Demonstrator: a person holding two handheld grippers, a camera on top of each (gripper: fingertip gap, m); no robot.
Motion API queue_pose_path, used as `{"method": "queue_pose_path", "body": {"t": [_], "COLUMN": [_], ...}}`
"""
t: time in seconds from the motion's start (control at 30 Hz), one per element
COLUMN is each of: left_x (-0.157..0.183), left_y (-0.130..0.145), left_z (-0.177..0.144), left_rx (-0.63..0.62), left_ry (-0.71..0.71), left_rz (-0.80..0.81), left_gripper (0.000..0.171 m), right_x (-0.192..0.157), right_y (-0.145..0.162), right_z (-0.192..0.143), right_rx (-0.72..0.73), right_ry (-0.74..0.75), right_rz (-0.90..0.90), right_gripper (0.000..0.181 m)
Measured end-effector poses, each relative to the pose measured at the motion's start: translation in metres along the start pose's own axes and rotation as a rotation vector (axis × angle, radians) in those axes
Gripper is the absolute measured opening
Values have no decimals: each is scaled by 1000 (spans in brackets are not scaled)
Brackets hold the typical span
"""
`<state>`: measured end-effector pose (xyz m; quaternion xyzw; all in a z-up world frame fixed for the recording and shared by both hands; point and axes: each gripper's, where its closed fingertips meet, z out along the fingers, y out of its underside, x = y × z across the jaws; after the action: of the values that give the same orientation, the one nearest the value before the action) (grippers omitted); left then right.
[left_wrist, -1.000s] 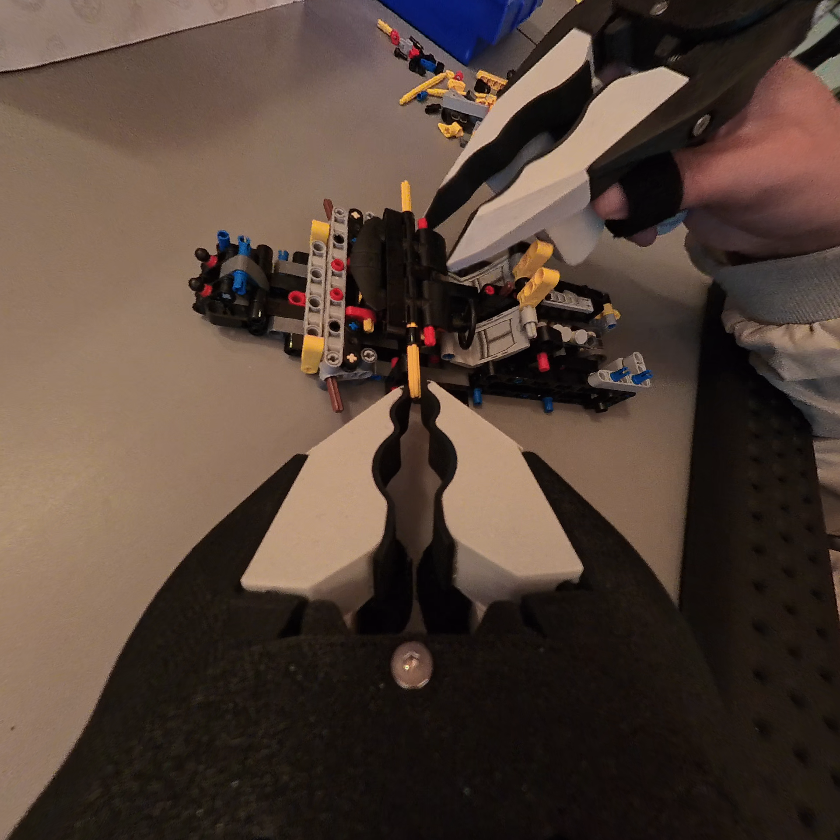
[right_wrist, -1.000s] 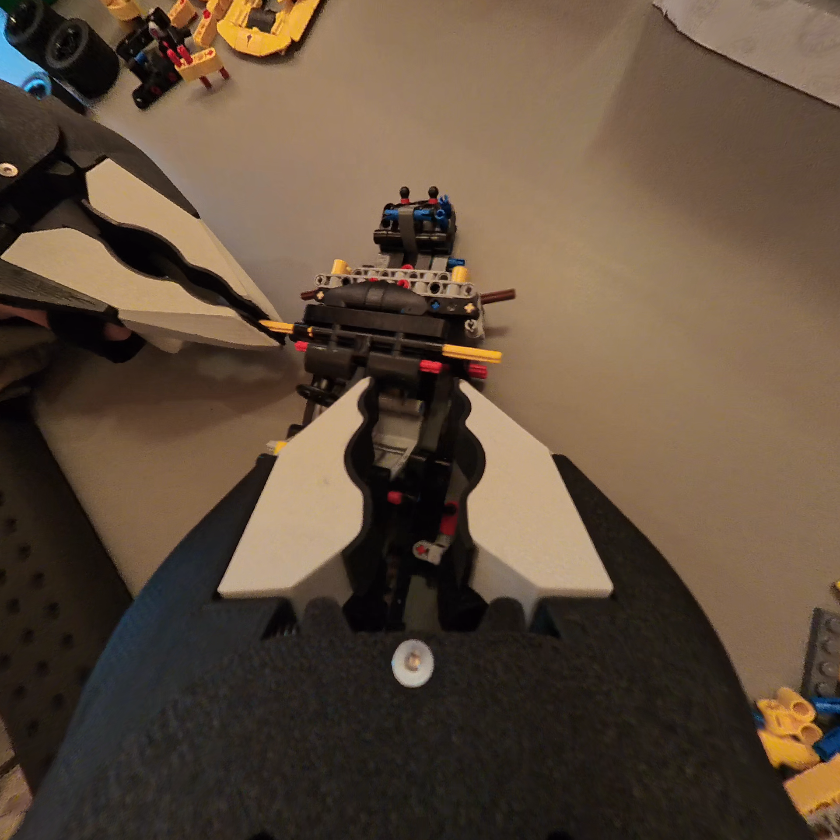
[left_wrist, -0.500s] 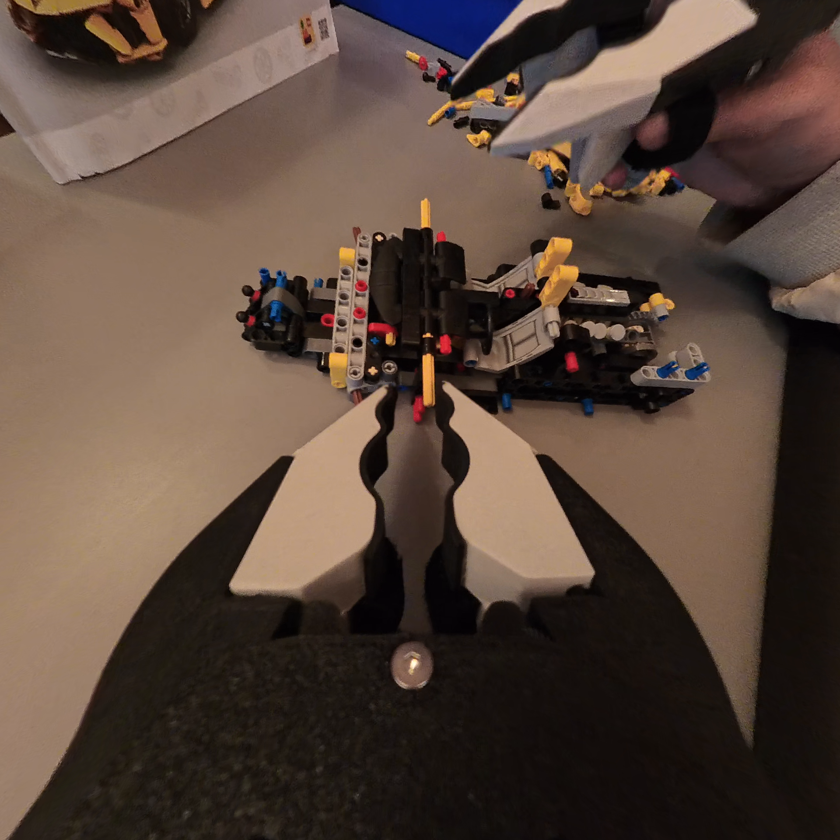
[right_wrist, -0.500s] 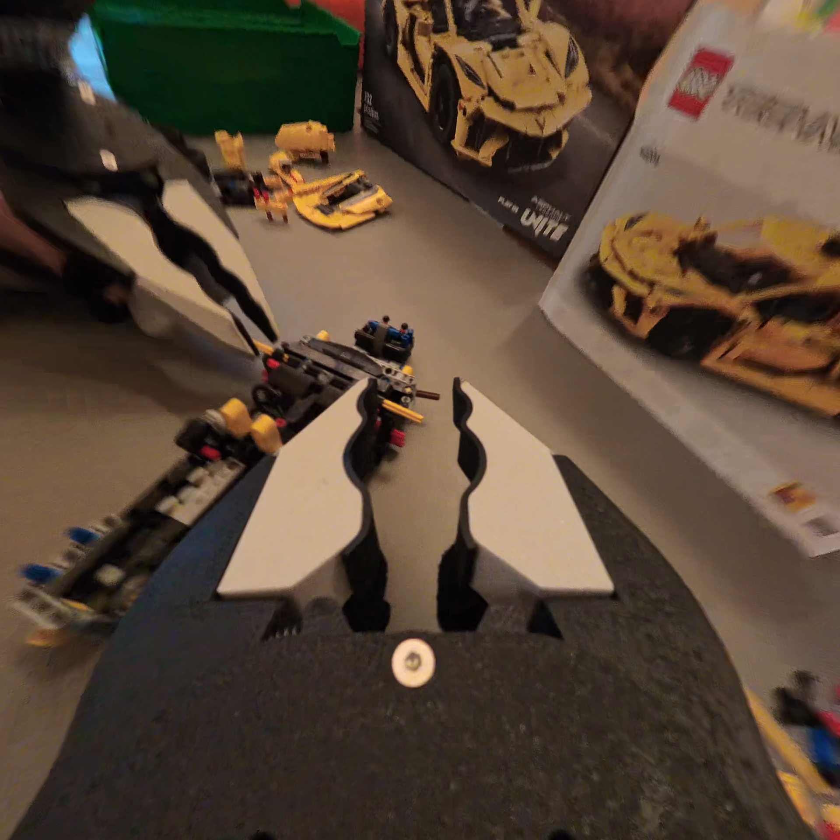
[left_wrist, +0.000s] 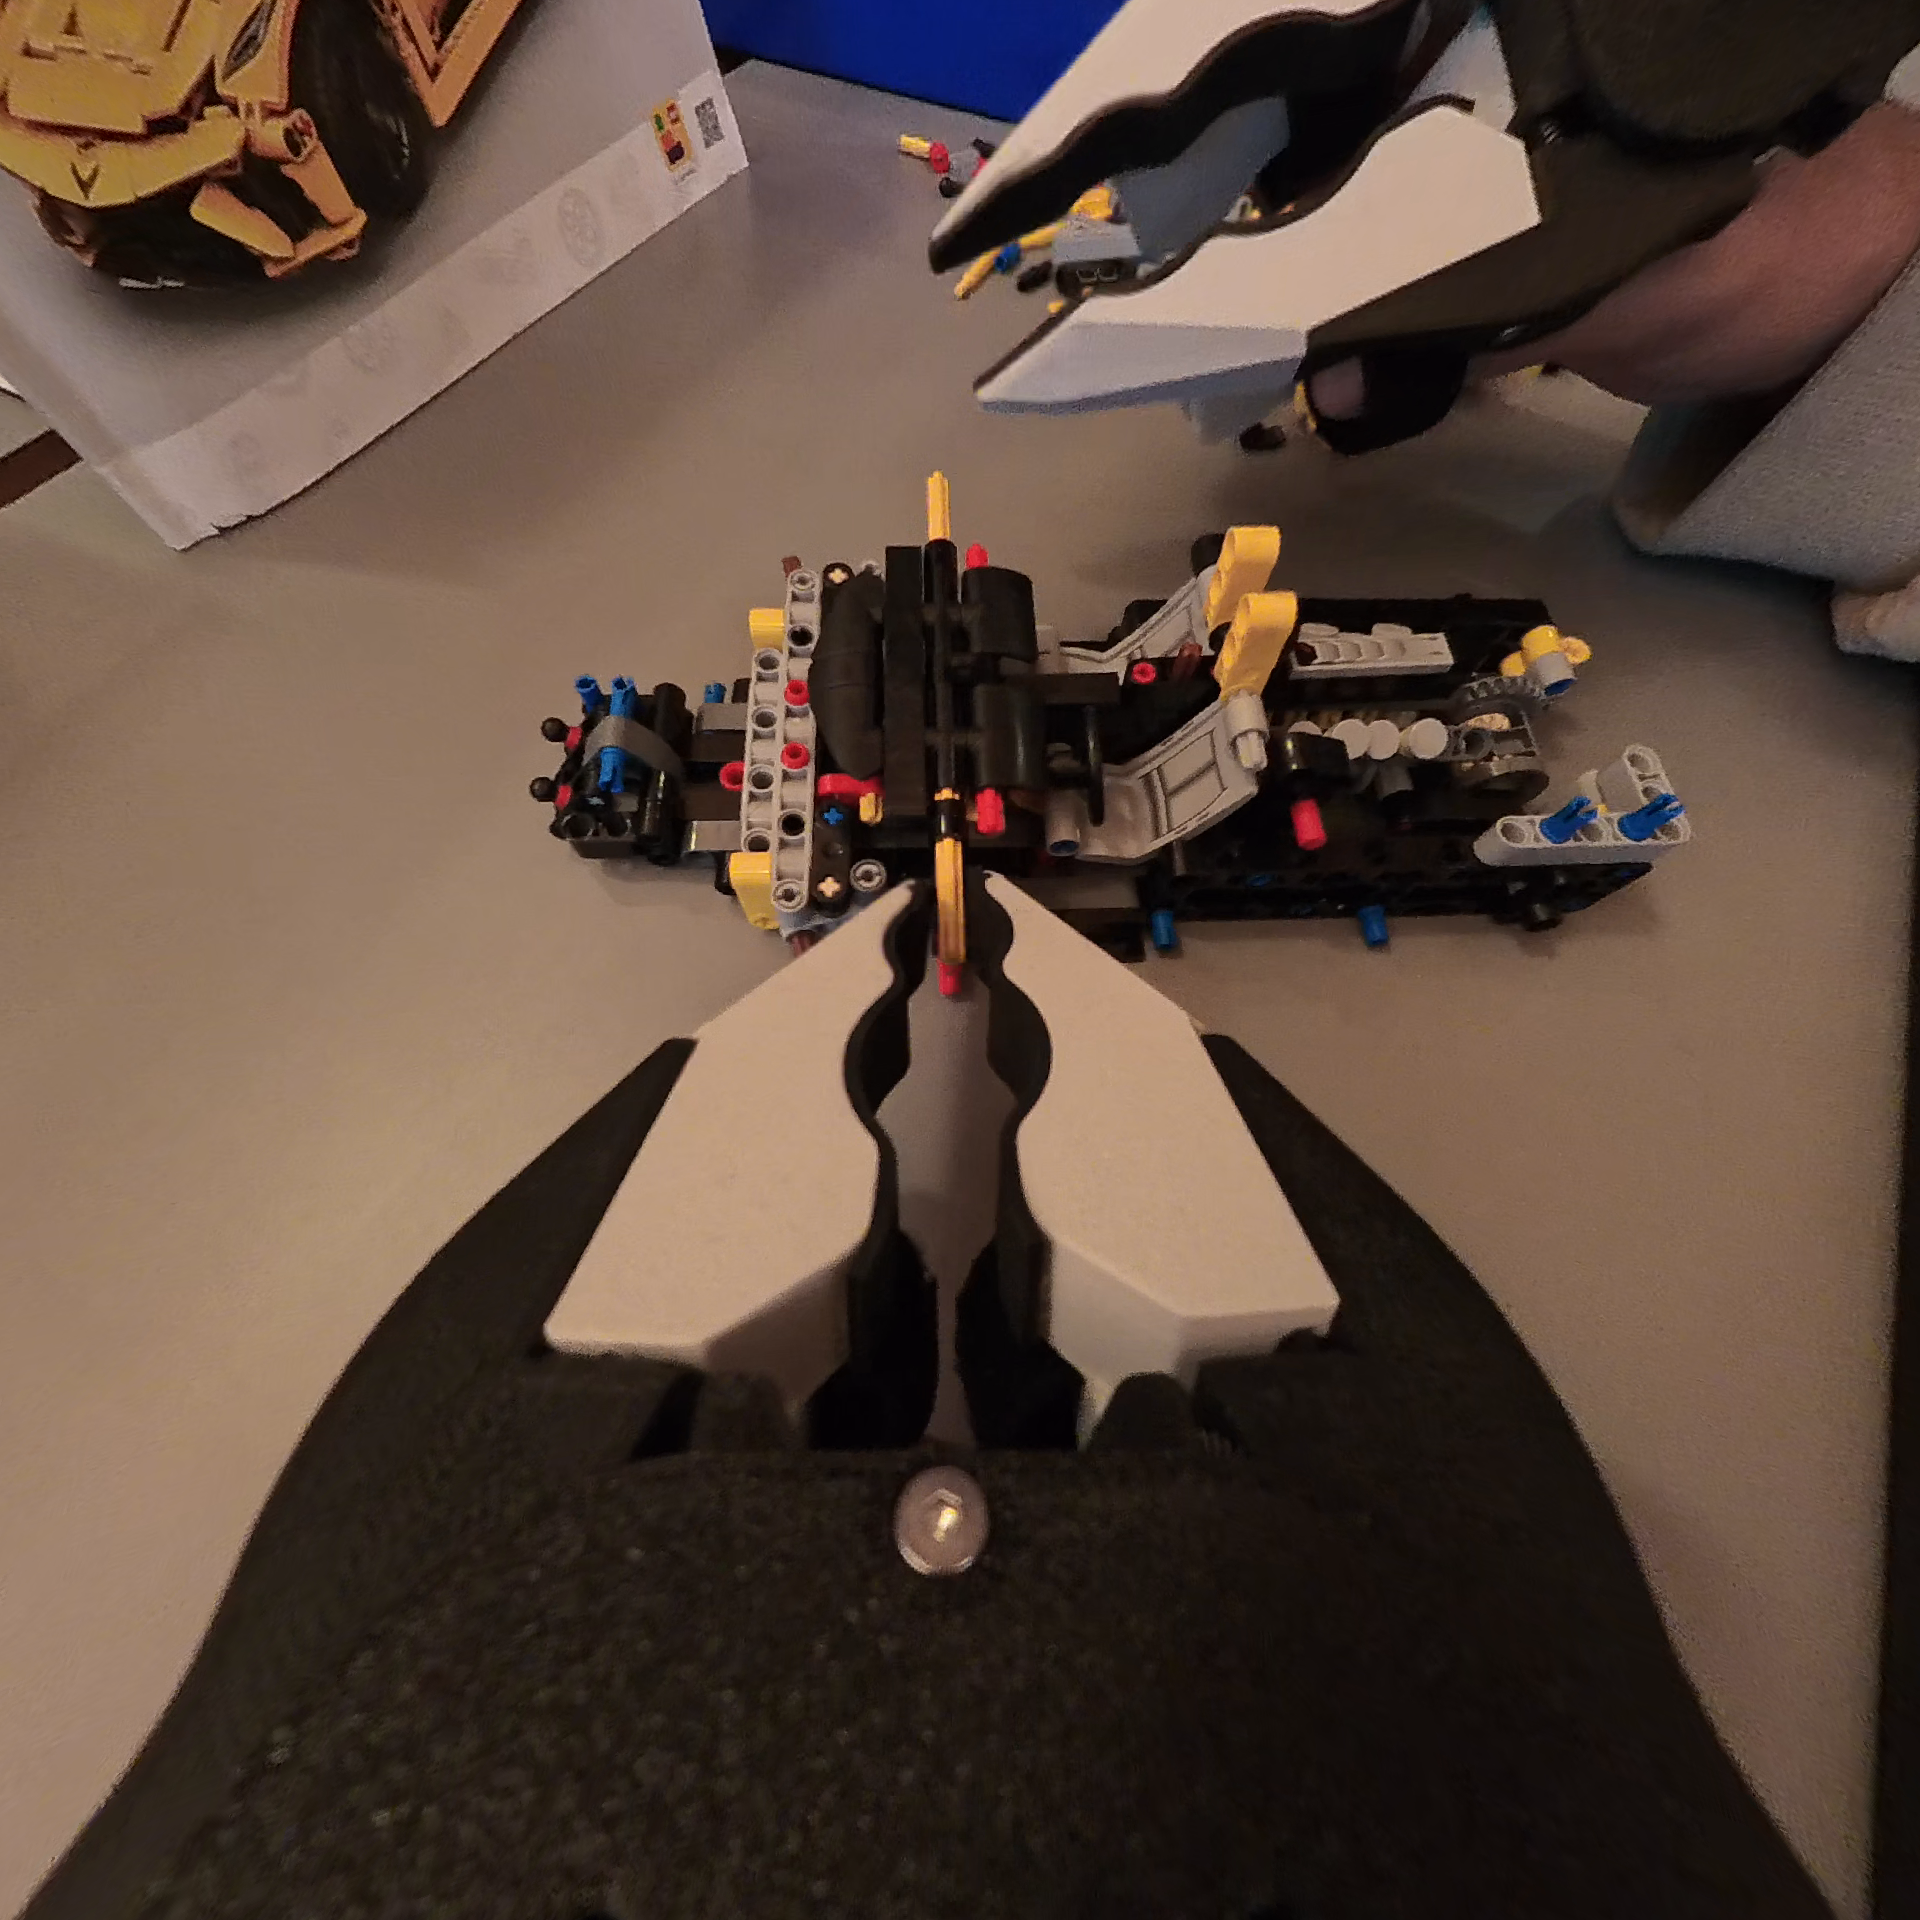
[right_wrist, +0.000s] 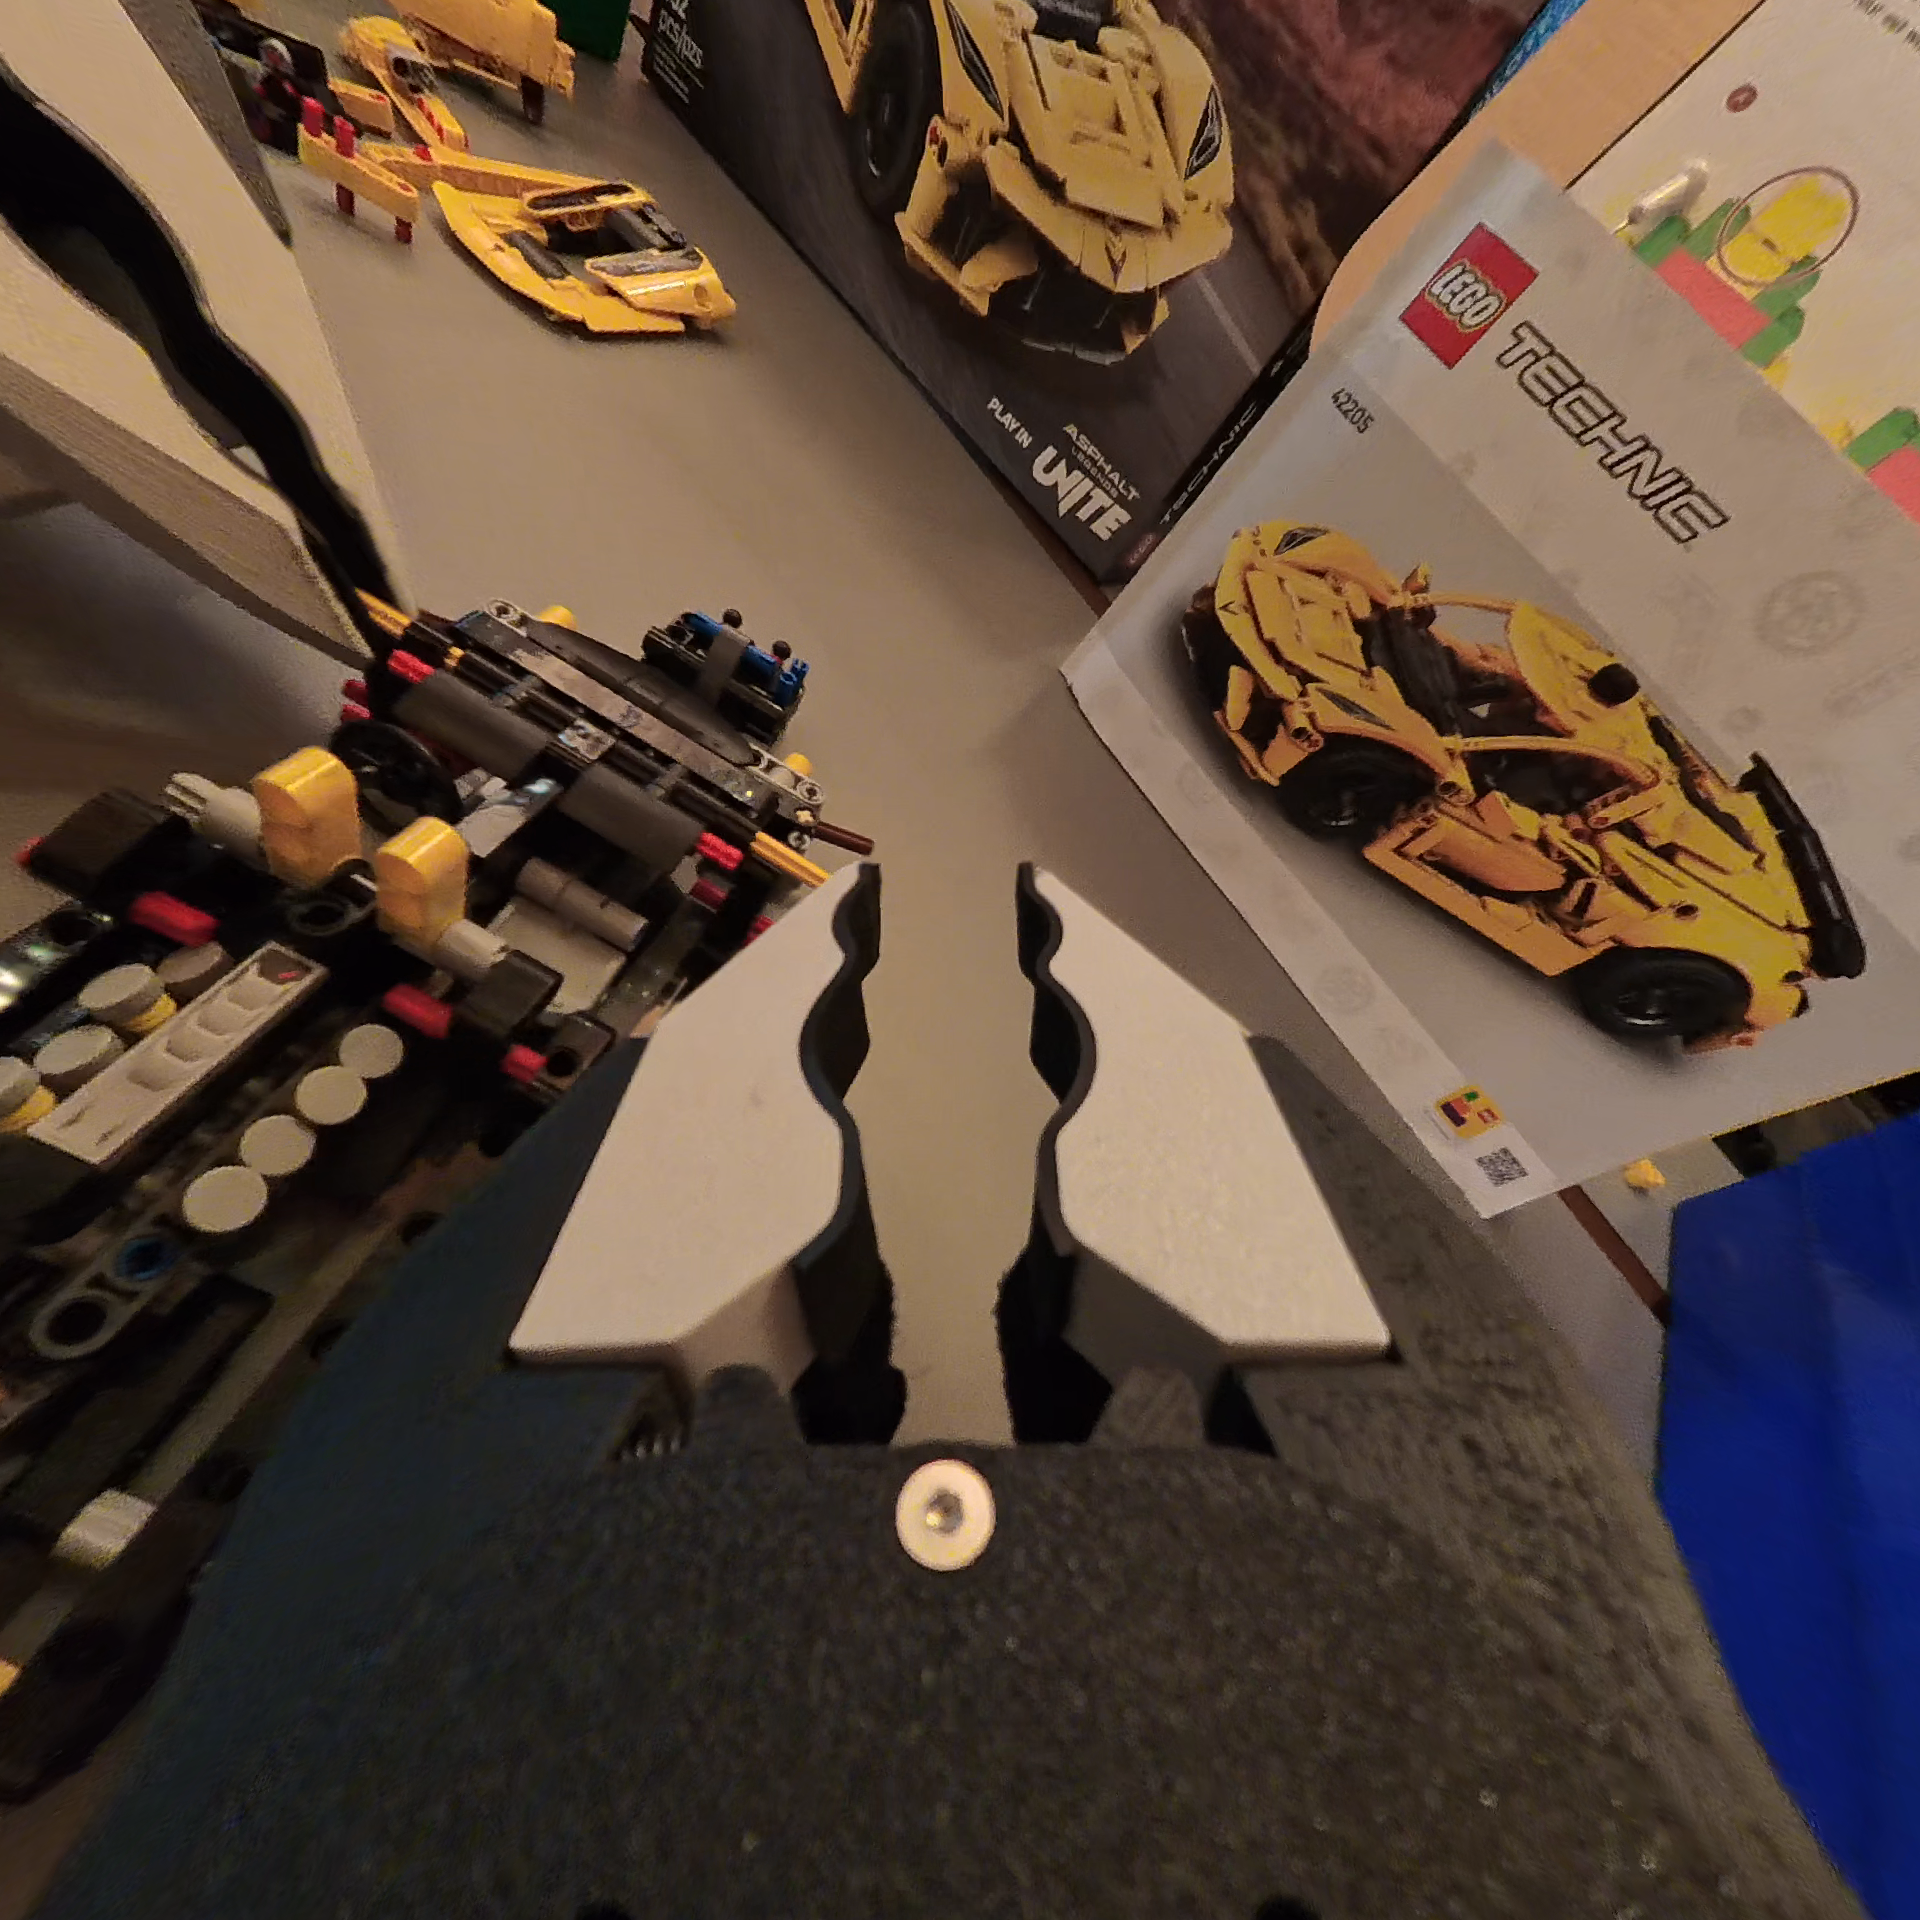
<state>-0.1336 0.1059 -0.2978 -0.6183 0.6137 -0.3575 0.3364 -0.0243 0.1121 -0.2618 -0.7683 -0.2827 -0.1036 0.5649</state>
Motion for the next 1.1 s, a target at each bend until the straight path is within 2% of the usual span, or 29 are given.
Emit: {"method": "queue_pose_path", "body": {"t": [0.5,0.63,0.77,0.8,0.9,0.97,1.0,1.1], "left_x": [-9,-9,-8,-7,-7,-6,-5,-4], "left_y": [4,4,4,5,5,5,4,2], "left_z": [-7,-7,-8,-9,-10,-9,-9,-9], "left_rx": [-9,-6,-14,-17,-21,-23,-25,-26], "left_ry": [-26,-26,-13,-9,-35,-74,-83,-88], "left_rz": [19,19,4,-19,-43,7,32,26], "left_gripper": [6,6,6,6,6,6,6,6], "right_x": [-3,-12,-19,-21,-45,-56,-57,-61], "right_y": [-7,-10,-4,-3,-1,-10,-12,-5], "right_z": [0,2,-1,-2,-4,-4,-3,6], "right_rx": [29,47,-21,-48,-98,-123,-126,-219], "right_ry": [-2,-50,-175,-241,-549,-743,-782,-827], "right_rz": [33,80,419,529,910,1122,1191,1274], "right_gripper": [23,22,6,7,28,30,25,27]}}
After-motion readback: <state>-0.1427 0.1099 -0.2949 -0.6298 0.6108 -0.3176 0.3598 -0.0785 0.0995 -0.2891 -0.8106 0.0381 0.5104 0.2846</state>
